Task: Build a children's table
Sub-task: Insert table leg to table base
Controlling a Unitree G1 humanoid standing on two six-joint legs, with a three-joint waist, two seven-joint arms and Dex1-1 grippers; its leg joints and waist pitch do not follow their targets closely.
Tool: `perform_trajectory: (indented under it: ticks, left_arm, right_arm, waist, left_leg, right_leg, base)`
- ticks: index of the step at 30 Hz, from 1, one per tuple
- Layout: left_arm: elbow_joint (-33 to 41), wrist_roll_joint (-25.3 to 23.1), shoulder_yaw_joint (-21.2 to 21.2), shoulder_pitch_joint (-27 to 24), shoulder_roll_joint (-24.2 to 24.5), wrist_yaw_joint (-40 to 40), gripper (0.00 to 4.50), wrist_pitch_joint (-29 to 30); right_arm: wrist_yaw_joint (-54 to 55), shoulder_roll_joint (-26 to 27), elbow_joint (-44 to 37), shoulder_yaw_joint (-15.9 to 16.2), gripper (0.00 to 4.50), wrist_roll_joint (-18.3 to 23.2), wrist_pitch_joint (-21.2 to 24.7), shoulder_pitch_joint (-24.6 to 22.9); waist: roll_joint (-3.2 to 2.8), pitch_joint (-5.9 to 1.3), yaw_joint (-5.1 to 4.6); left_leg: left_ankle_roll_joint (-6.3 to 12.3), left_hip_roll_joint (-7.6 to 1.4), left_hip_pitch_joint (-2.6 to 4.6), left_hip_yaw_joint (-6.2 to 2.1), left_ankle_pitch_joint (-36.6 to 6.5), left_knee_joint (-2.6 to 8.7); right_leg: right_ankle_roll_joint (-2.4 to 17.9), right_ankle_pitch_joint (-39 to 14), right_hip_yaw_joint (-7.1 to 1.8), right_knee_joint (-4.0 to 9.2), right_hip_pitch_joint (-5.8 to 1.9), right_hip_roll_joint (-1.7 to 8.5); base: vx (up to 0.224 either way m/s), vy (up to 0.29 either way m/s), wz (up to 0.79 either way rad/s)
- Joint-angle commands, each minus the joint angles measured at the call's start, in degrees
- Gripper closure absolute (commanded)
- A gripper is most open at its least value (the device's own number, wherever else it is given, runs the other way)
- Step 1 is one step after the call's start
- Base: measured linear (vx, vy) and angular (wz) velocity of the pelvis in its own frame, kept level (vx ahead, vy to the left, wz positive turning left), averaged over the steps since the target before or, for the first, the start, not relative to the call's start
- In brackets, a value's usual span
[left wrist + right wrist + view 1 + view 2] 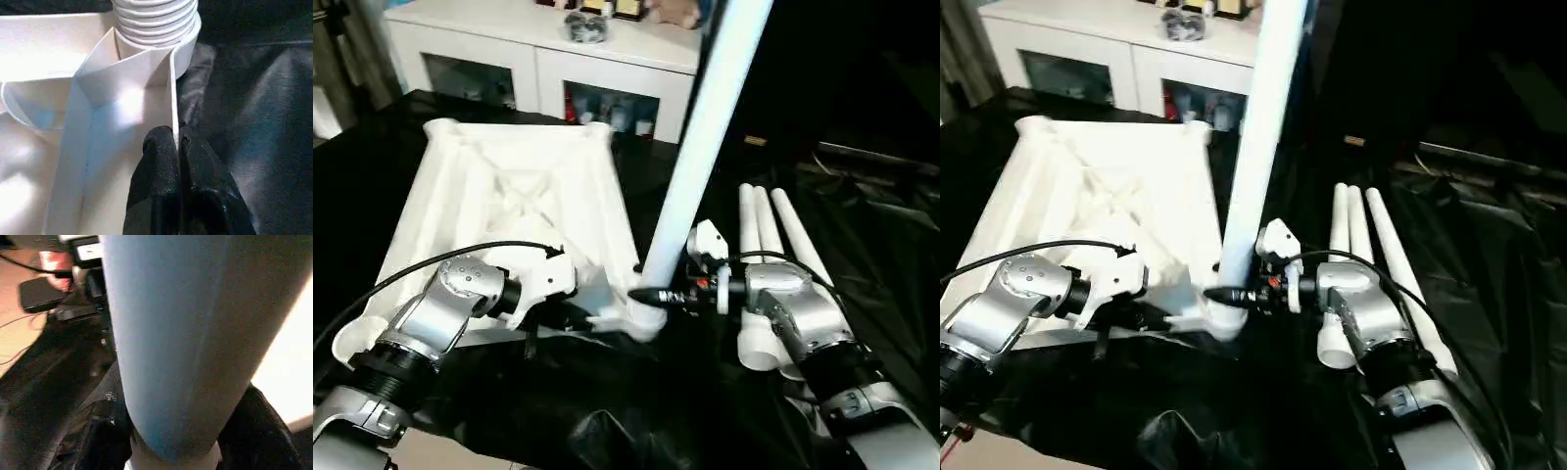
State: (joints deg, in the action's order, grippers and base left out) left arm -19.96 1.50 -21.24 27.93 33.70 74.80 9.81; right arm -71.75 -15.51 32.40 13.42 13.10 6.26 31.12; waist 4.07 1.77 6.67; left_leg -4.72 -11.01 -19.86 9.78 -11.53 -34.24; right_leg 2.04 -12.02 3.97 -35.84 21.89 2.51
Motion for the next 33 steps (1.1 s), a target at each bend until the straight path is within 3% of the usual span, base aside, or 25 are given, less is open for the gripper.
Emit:
perform_trajectory:
  ticks: [1,6,11,15,17,18,19,23,27,29,33]
  left_arm:
    - [2.37,0.78,-1.77,1.24,-1.00,1.58,4.50,-1.23]
    - [1.20,0.39,-0.41,2.16,-2.55,-1.47,4.50,0.29]
    - [-0.71,-1.19,1.31,3.78,-6.03,-8.40,4.50,3.73]
    - [-1.11,-1.61,1.71,4.46,-7.54,-10.94,4.50,5.15]
    - [-1.33,-1.83,1.82,4.68,-8.07,-12.02,4.50,5.61]
    - [-1.64,-2.43,1.76,4.67,-8.21,-12.74,4.50,5.17]
    - [-1.64,-2.43,1.76,4.67,-8.21,-12.74,4.50,5.17]
    - [-0.88,-3.12,1.42,3.46,-7.20,-12.59,4.50,2.65]
    - [2.15,-1.34,1.93,1.33,-5.77,-10.71,4.50,0.08]
    - [3.11,-0.99,1.90,0.57,-4.98,-9.69,4.50,-0.43]
    - [5.37,2.62,4.72,-0.37,-4.87,-8.37,4.50,1.48]
  right_arm:
    - [-1.31,-0.01,2.82,4.48,2.62,-2.34,2.81,-2.81]
    - [5.71,2.30,6.09,2.05,2.62,-4.16,0.23,-2.37]
    - [19.39,5.72,12.00,-2.36,2.62,-5.25,-2.38,-0.43]
    - [24.15,7.41,13.67,-4.29,2.62,-4.56,-2.40,0.42]
    - [25.01,8.20,13.89,-5.21,2.62,-3.75,-2.45,0.53]
    - [25.34,9.26,13.26,-6.61,2.62,-2.11,-2.54,0.26]
    - [25.34,9.26,13.26,-6.62,2.62,-2.11,-2.54,0.26]
    - [26.00,10.05,12.38,-8.86,2.62,-0.31,-3.48,0.16]
    - [25.32,10.17,10.61,-11.48,2.62,2.50,-3.56,0.52]
    - [24.89,10.16,9.66,-12.24,2.62,3.39,-3.22,0.57]
    - [23.77,9.76,6.26,-14.33,2.62,5.64,-2.25,0.49]
  waist:
    - [-1.16,-2.12,-0.24]
    - [-1.10,-1.91,-0.44]
    - [-1.48,-1.40,-0.47]
    - [-1.29,-1.49,-0.82]
    - [-1.23,-1.59,-0.93]
    - [-1.57,-1.58,-0.87]
    - [-1.41,-1.55,-0.91]
    - [-1.63,-1.77,-0.91]
    - [-1.65,-2.18,-0.96]
    - [-1.69,-2.59,-1.16]
    - [-1.47,-2.73,-1.34]
  left_leg:
    - [0.21,-3.15,0.77,-0.87,-12.11,4.92]
    - [-0.87,-3.13,0.72,-1.07,-14.42,5.16]
    - [-2.50,-3.11,1.77,-1.37,-19.94,5.30]
    - [-2.17,-3.07,1.00,-1.70,-19.56,5.57]
    - [-1.82,-3.10,0.75,-1.62,-18.44,5.56]
    - [-1.72,-3.08,0.91,-1.58,-18.49,5.51]
    - [-1.50,-3.13,1.03,-1.50,-18.45,5.46]
    - [-1.19,-3.13,0.77,-1.31,-16.28,5.49]
    - [-0.28,-3.18,0.33,-1.04,-11.00,5.28]
    - [0.47,-3.12,-0.08,-0.93,-6.43,4.94]
    - [1.81,-3.00,-0.05,-0.68,-3.82,4.61]
  right_leg:
    - [10.29,-11.90,-3.62,4.56,-1.71,6.19]
    - [9.37,-16.64,-3.65,5.01,-1.63,6.45]
    - [7.25,-27.94,-3.72,6.34,-0.71,6.86]
    - [6.35,-27.59,-3.57,6.19,-1.18,6.89]
    - [6.46,-25.72,-3.64,6.08,-1.26,6.87]
    - [6.65,-25.21,-3.73,6.10,-1.11,6.88]
    - [6.96,-24.60,-3.81,6.14,-1.04,6.89]
    - [8.05,-19.97,-3.85,5.69,-1.36,6.72]
    - [10.30,-10.41,-3.77,4.57,-1.97,6.58]
    - [11.63,-2.57,-3.58,3.55,-2.37,6.27]
    - [12.94,3.00,-3.48,3.03,-2.48,6.22]
  base:
    - [0.000,0.000,0.00]
    - [0.000,0.000,0.00]
    - [0.000,0.000,0.00]
    - [0.000,0.000,0.00]
    - [0.000,0.000,0.00]
    - [0.000,0.000,0.00]
    - [0.000,0.000,0.00]
    - [0.000,0.000,0.00]
    - [0.000,0.000,0.00]
    - [0.000,0.000,0.00]
    - [0.000,0.000,0.00]
